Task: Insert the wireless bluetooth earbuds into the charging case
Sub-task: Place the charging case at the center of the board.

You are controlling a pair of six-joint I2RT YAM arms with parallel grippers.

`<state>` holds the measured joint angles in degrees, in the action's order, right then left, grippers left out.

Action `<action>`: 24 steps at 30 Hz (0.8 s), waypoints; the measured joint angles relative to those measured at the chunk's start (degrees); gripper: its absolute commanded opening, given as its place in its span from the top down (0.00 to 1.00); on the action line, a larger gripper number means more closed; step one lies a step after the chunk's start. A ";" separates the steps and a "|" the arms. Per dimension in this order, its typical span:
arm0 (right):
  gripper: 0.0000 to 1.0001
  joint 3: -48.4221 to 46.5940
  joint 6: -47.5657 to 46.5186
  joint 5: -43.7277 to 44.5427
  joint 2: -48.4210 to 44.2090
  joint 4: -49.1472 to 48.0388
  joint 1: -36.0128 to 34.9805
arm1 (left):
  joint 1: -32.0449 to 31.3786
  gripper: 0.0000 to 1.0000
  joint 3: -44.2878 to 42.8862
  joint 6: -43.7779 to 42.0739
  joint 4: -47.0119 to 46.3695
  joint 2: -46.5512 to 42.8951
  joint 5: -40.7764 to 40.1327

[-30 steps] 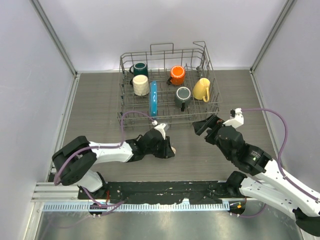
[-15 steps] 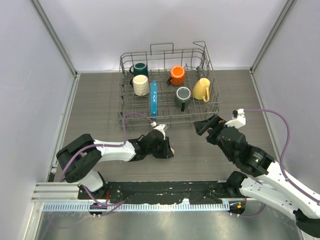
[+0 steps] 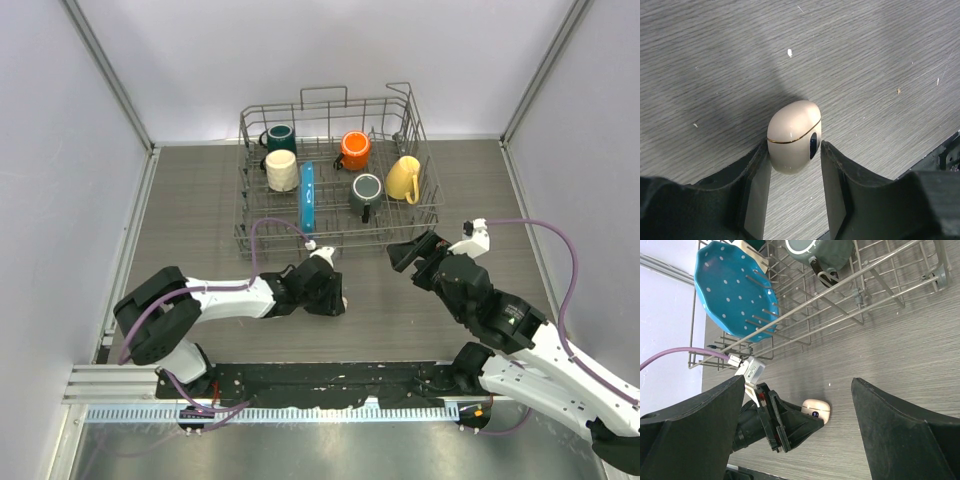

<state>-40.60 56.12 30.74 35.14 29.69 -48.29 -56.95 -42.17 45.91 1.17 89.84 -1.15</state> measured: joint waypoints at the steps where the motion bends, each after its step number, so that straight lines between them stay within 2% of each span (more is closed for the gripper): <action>1: 0.07 0.09 0.00 -0.02 0.00 0.00 0.00 | 0.00 0.52 -0.04 -0.13 0.15 0.00 -0.11; 14: 0.07 0.13 0.00 -0.28 0.13 -0.04 0.00 | -0.04 0.47 -3.17 -2.56 8.07 -0.39 -3.45; 24: 0.07 0.44 0.00 -0.42 0.15 -0.09 0.00 | -0.44 0.44 -6.34 -6.58 17.99 -6.12 -10.51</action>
<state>-40.16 56.12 30.33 35.29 29.61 -48.29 -57.39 -48.51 39.33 19.16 83.72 -11.66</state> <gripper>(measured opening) 0.927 0.555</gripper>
